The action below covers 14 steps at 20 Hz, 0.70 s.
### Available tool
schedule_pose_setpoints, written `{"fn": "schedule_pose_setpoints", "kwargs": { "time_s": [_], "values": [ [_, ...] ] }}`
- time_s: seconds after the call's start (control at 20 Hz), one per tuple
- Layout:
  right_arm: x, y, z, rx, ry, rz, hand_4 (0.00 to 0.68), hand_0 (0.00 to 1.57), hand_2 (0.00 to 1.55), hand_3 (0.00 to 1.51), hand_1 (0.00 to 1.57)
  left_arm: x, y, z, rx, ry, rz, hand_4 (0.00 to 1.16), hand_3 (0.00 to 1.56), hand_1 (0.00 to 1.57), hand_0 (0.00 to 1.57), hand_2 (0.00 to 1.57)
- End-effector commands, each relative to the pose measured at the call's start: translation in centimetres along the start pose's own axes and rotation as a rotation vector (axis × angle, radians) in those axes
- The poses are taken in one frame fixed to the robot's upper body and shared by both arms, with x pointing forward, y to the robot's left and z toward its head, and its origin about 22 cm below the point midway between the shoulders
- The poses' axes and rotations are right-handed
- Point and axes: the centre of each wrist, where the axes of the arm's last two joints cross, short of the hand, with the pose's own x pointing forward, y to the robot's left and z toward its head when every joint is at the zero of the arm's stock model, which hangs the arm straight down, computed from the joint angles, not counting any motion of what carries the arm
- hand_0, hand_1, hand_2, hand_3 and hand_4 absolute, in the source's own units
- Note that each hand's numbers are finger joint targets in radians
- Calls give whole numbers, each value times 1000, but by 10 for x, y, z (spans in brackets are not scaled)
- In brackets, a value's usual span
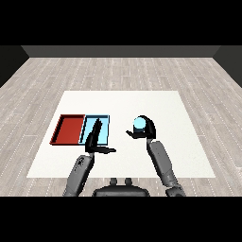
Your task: Pick the blue can and put it in the blue box
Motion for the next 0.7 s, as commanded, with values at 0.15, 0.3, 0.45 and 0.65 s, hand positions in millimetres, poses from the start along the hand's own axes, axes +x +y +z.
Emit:
{"fn": "schedule_pose_setpoints", "kwargs": {
  "time_s": [0.15,0.3,0.45,0.65],
  "values": [
    [9,20,-25,50,-33,1,568,1435,1469,1387,1435,3,-29,-13,-52,9,36,0,0,0,0,0],
    [5,40,1,49,-36,4,566,1443,1468,1389,1443,1,-38,-26,-64,-9,-7,0,0,0,0,0],
    [10,29,-18,73,-44,-48,551,1458,1468,1379,1458,-18,-49,-15,-70,33,23,0,0,0,0,0],
    [8,35,-13,65,-19,-53,554,1443,1463,1371,1443,-27,-38,-41,-82,61,-3,0,0,0,0,0]
  ]
}}
